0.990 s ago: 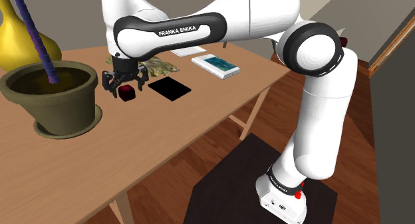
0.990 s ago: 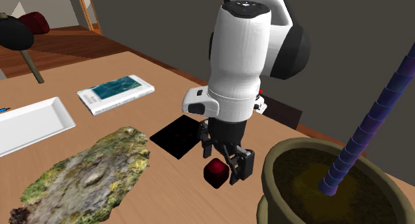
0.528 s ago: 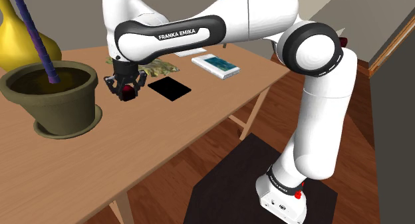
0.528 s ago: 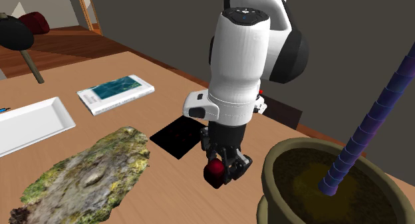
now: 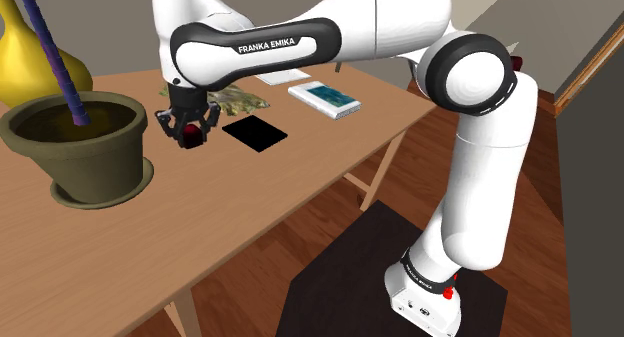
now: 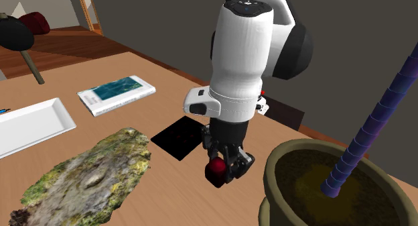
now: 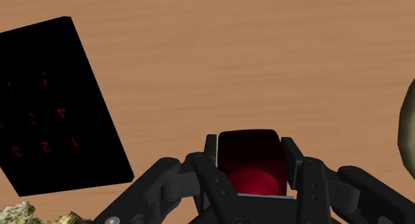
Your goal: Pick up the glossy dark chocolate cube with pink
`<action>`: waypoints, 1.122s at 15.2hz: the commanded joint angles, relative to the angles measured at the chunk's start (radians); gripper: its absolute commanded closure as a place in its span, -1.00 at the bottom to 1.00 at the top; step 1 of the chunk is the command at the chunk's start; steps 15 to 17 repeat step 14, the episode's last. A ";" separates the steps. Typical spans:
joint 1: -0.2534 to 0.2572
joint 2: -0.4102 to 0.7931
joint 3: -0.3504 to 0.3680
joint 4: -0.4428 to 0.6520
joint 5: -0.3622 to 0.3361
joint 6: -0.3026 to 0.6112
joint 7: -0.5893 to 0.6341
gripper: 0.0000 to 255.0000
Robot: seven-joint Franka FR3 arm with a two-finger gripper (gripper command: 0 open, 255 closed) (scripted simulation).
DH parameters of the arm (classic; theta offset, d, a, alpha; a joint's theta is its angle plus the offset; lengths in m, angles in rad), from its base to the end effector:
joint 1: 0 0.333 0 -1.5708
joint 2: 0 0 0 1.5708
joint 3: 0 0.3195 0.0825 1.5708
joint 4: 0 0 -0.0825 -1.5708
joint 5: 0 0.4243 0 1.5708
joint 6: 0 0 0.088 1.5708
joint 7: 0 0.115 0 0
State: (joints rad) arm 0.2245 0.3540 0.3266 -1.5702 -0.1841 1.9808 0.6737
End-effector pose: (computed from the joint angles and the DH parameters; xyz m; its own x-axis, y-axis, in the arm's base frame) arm 0.6224 0.3380 0.4361 0.9921 -0.0781 0.0977 -0.0787 -0.9969 0.0019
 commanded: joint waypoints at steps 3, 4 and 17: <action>0.001 -0.009 0.002 0.040 0.006 -0.048 -0.006 1.00; 0.001 -0.011 0.003 0.051 0.007 -0.061 -0.008 1.00; 0.008 -0.013 0.006 0.158 0.011 -0.169 -0.017 1.00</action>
